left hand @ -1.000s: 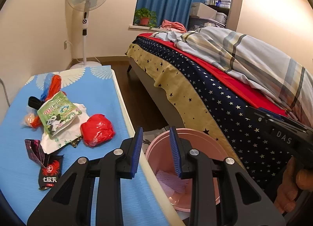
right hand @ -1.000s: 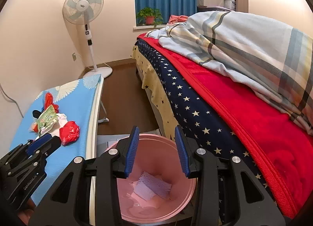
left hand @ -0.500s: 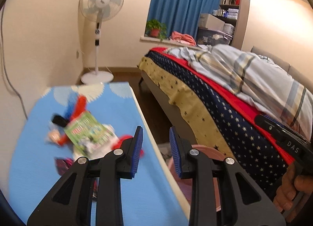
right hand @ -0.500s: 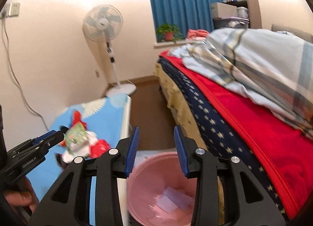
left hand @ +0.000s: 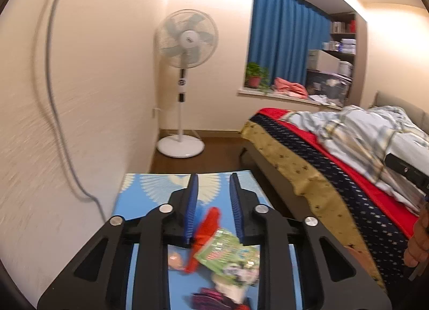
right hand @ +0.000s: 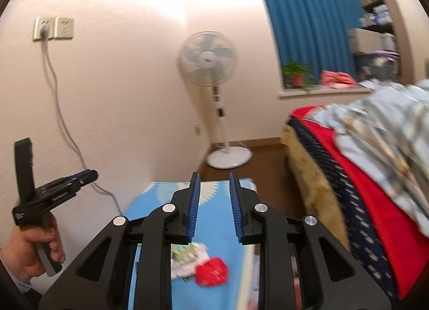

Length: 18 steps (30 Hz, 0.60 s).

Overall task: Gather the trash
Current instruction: 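Grasp the blue plastic bag with the left tool while the right tool grasps the red plastic bag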

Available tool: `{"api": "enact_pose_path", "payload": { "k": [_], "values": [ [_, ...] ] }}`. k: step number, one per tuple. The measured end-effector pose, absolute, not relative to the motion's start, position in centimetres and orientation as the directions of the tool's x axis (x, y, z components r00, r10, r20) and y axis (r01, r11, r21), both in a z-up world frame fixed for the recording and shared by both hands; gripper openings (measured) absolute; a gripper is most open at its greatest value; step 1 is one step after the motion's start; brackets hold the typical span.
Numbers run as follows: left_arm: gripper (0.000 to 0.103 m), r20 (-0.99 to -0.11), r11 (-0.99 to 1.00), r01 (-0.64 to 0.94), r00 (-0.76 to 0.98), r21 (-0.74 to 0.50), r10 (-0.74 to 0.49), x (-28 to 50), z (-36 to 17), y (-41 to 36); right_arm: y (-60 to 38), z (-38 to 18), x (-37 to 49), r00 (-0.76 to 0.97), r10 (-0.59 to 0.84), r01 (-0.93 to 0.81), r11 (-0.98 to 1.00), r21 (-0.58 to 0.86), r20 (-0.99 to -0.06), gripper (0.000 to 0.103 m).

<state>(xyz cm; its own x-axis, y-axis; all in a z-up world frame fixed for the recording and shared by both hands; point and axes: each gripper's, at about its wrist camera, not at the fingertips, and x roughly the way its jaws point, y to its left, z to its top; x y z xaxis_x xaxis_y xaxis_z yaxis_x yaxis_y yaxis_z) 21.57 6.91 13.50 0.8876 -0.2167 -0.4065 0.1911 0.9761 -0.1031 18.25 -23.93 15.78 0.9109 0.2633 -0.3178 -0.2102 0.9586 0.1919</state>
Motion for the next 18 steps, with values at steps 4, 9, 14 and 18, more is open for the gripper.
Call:
{"api": "enact_pose_path", "payload": {
  "k": [4, 9, 14, 18],
  "values": [
    [0.016, -0.458, 0.975, 0.163, 0.863, -0.15, -0.215, 24.4, 10.0, 8.8, -20.8, 12.6, 23.4, 0.861, 0.334, -0.264, 0.938, 0.224, -0.385, 0.023],
    [0.015, -0.512, 0.963, 0.181, 0.819, -0.2, -0.26, 27.7, 5.9, 9.9, -17.8, 7.5, 29.1, 0.798, 0.386, -0.287, 0.919, 0.271, -0.463, 0.023],
    [0.015, -0.545, 0.96, 0.172, 0.795, -0.219, -0.267, 30.6, 2.4, 10.7, -14.7, 4.1, 33.2, 0.752, 0.431, -0.324, 0.9, 0.291, -0.499, 0.024],
    [0.015, -0.546, 0.958, 0.173, 0.792, -0.229, -0.274, 32.4, 1.0, 11.2, -12.6, 2.2, 35.4, 0.728, 0.445, -0.343, 0.895, 0.286, -0.522, 0.024]
  ]
}}
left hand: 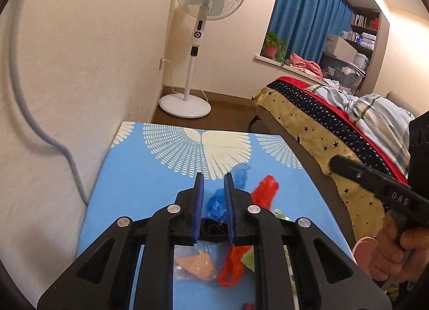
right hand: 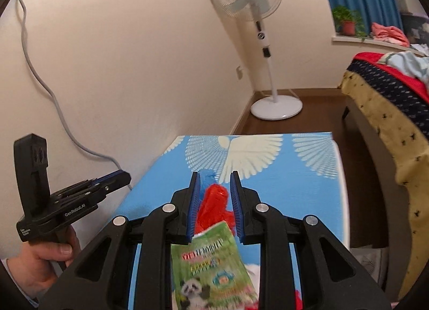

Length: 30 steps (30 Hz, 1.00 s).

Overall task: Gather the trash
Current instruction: 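Grasp the blue plastic bag with the left tool while the right tool grasps the red plastic bag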

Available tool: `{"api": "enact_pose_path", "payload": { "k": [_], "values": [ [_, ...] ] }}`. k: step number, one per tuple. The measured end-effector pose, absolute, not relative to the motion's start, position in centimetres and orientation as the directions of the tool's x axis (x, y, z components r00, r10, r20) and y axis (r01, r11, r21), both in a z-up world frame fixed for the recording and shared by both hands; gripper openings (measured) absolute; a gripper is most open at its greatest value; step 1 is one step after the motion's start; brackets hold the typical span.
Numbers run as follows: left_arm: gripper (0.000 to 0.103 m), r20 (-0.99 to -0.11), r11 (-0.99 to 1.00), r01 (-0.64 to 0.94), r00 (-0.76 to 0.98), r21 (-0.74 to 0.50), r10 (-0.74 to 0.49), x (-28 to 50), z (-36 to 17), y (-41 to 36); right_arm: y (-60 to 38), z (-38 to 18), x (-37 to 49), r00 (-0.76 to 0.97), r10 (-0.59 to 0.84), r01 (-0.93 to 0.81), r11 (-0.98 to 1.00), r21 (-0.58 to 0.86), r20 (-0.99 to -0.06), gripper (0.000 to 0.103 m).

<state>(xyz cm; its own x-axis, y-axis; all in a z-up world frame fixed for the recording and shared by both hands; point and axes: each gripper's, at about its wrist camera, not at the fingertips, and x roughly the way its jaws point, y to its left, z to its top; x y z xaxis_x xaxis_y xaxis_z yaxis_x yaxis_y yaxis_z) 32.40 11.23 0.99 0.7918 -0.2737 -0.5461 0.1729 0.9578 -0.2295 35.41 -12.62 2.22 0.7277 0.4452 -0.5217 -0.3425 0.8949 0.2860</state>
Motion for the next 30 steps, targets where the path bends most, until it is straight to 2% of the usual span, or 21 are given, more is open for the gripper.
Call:
{"api": "enact_pose_path", "payload": {
  "k": [2, 6, 11, 16, 19, 23, 24, 25, 27, 30],
  "values": [
    [0.015, -0.552, 0.954, 0.173, 0.784, -0.246, -0.285, 33.4, 0.1, 11.6, -12.0, 0.9, 36.5, 0.71, 0.442, -0.331, 0.896, 0.296, -0.548, 0.025],
    [0.015, -0.556, 0.94, 0.187, 0.766, -0.286, -0.322, 35.1, -1.3, 11.7, -11.4, -1.4, 38.2, 0.67, 0.449, -0.303, 0.892, 0.335, -0.591, 0.038],
    [0.017, -0.548, 0.927, 0.212, 0.757, -0.308, -0.356, 36.7, -2.3, 10.6, -11.1, -3.1, 39.8, 0.635, 0.464, -0.289, 0.884, 0.366, -0.618, 0.038],
    [0.034, -0.57, 0.919, 0.234, 0.727, -0.317, -0.382, 37.9, -3.6, 9.0, -10.3, -3.8, 40.4, 0.607, 0.489, -0.308, 0.871, 0.383, -0.627, 0.038],
    [0.034, -0.576, 0.913, 0.233, 0.716, -0.336, -0.395, 38.5, -4.0, 8.6, -10.1, -4.0, 40.4, 0.601, 0.486, -0.311, 0.873, 0.375, -0.634, 0.035],
    [0.034, -0.597, 0.902, 0.217, 0.689, -0.373, -0.412, 39.3, -5.0, 8.5, -10.2, -4.1, 40.4, 0.593, 0.492, -0.312, 0.87, 0.382, -0.637, 0.024],
    [0.031, -0.606, 0.903, 0.214, 0.68, -0.373, -0.412, 39.5, -5.3, 8.4, -10.2, -4.1, 40.3, 0.593, 0.493, -0.314, 0.87, 0.381, -0.636, 0.022],
    [0.017, -0.619, 0.905, 0.209, 0.671, -0.371, -0.409, 39.6, -5.5, 8.3, -10.1, -4.0, 40.3, 0.594, 0.494, -0.316, 0.869, 0.381, -0.635, 0.02],
    [0.002, -0.618, 0.894, 0.212, 0.659, -0.394, -0.429, 39.8, -5.6, 8.4, -10.0, -3.7, 40.1, 0.593, 0.5, -0.327, 0.866, 0.379, -0.631, 0.015],
    [0.0, -0.601, 0.891, 0.234, 0.668, -0.389, -0.438, 39.4, -4.7, 8.4, -9.9, -2.9, 39.7, 0.598, 0.512, -0.348, 0.859, 0.376, -0.617, 0.012]
  ]
}}
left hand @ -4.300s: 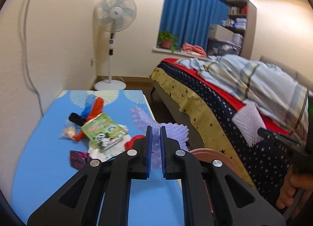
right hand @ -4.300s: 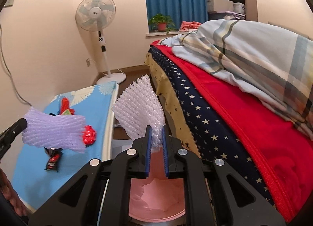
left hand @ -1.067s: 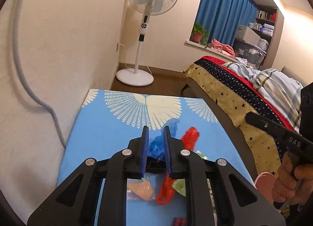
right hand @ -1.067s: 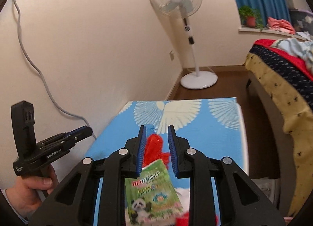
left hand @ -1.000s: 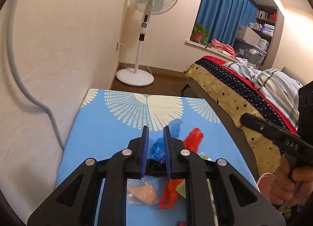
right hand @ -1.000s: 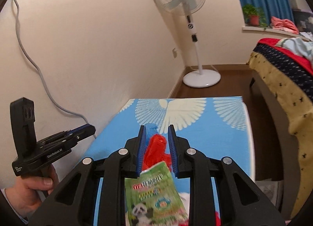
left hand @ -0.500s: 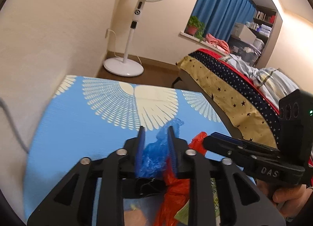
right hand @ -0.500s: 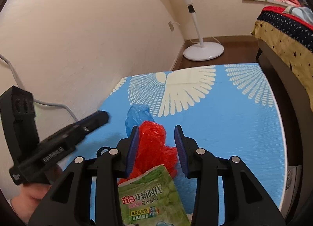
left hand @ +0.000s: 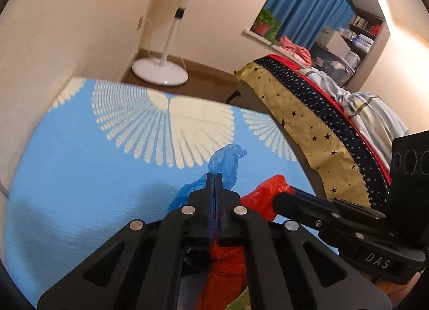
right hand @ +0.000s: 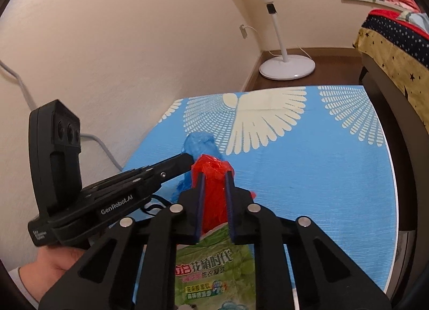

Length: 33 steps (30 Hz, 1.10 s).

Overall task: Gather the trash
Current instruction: 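Grasp the blue plastic bag with the left tool while the right tool grasps the red plastic bag, then lift both plastic bags and carry them over the pink bin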

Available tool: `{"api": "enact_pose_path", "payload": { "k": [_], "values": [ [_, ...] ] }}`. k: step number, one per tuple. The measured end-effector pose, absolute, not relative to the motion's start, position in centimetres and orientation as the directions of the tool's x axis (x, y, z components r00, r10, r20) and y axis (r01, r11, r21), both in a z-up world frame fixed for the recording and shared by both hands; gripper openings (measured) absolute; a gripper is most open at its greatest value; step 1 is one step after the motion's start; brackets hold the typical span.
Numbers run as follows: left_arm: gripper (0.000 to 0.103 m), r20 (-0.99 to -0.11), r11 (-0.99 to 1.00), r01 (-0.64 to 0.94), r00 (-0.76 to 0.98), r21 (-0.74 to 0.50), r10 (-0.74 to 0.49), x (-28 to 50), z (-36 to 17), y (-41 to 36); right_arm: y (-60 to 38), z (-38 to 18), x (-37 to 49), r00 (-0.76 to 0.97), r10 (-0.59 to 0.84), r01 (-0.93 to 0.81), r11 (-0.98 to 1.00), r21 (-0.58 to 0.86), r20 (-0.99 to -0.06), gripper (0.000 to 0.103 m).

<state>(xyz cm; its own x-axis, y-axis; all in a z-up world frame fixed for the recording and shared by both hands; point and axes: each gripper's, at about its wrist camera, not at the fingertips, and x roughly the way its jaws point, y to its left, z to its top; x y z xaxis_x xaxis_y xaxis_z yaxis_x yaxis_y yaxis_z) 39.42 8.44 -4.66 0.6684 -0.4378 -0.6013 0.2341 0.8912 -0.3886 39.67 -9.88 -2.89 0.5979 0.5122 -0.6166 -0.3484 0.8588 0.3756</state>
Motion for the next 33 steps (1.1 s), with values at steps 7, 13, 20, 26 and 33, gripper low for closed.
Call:
{"api": "enact_pose_path", "payload": {
  "k": [7, 13, 20, 26, 33],
  "values": [
    [0.0, -0.567, 0.929, 0.176, 0.75, -0.325, -0.34, 37.3, -0.6, 9.8, -10.1, 0.4, 37.8, 0.646, 0.522, -0.375, 0.853, 0.364, -0.557, 0.006],
    [0.0, -0.523, 0.939, 0.167, 0.795, -0.299, -0.308, 34.4, 3.0, 10.5, -10.0, 3.9, 35.4, 0.691, 0.526, -0.404, 0.85, 0.337, -0.497, 0.005],
    [0.0, -0.499, 0.945, 0.146, 0.82, -0.292, -0.281, 30.9, 5.9, 10.4, -10.8, 6.8, 32.3, 0.741, 0.498, -0.387, 0.865, 0.32, -0.45, 0.005],
    [0.0, -0.499, 0.946, 0.124, 0.825, -0.3, -0.267, 28.4, 6.6, 10.3, -11.7, 9.1, 29.4, 0.782, 0.458, -0.374, 0.887, 0.27, -0.421, 0.005],
    [0.0, -0.49, 0.95, 0.119, 0.834, -0.289, -0.254, 24.8, 7.4, 8.5, -13.6, 10.2, 26.5, 0.811, 0.418, -0.334, 0.905, 0.264, -0.409, 0.005]
  ]
}}
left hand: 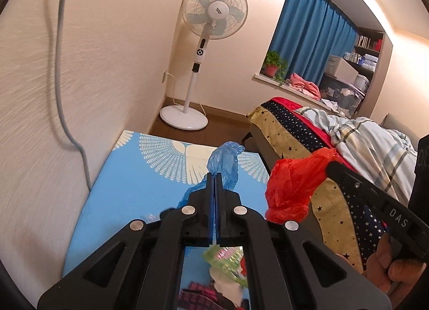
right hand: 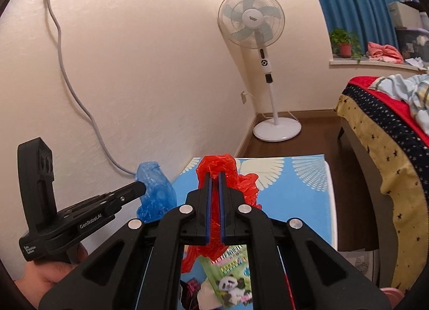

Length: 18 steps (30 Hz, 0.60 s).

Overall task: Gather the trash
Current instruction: 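Lift both plastic bags and carry them over the pink bin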

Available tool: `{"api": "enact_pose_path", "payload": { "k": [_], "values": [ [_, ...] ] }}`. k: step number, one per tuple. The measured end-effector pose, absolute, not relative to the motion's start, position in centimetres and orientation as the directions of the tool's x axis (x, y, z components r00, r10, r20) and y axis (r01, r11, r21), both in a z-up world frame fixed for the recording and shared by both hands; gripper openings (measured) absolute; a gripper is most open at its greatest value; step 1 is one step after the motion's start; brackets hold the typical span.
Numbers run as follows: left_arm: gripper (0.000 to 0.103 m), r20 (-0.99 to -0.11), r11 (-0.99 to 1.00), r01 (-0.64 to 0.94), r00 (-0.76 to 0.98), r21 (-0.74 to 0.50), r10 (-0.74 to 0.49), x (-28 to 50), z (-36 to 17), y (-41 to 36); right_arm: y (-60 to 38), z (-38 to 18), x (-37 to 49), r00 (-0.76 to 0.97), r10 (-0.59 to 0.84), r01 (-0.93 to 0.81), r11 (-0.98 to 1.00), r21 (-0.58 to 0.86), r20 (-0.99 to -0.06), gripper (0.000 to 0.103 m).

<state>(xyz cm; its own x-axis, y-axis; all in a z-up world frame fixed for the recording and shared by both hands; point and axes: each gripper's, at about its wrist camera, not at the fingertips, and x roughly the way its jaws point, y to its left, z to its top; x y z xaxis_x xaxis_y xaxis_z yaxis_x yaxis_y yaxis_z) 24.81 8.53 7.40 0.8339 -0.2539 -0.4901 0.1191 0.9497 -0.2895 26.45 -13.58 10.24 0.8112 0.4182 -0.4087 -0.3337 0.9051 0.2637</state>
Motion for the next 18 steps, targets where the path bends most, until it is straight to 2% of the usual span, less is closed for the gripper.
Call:
{"api": "enact_pose_path", "payload": {
  "k": [9, 18],
  "values": [
    [0.0, -0.489, 0.962, 0.126, 0.84, -0.242, -0.234, 20.0, 6.9, 4.8, -15.5, 11.3, 22.2, 0.849, 0.348, -0.29, 0.936, 0.2, -0.397, 0.005],
    [0.0, -0.482, 0.959, 0.124, 0.844, -0.254, -0.236, 15.8, 5.9, 2.2, -17.9, 11.3, 17.6, 0.875, 0.257, -0.208, 0.965, 0.161, -0.409, 0.005]
  ]
}}
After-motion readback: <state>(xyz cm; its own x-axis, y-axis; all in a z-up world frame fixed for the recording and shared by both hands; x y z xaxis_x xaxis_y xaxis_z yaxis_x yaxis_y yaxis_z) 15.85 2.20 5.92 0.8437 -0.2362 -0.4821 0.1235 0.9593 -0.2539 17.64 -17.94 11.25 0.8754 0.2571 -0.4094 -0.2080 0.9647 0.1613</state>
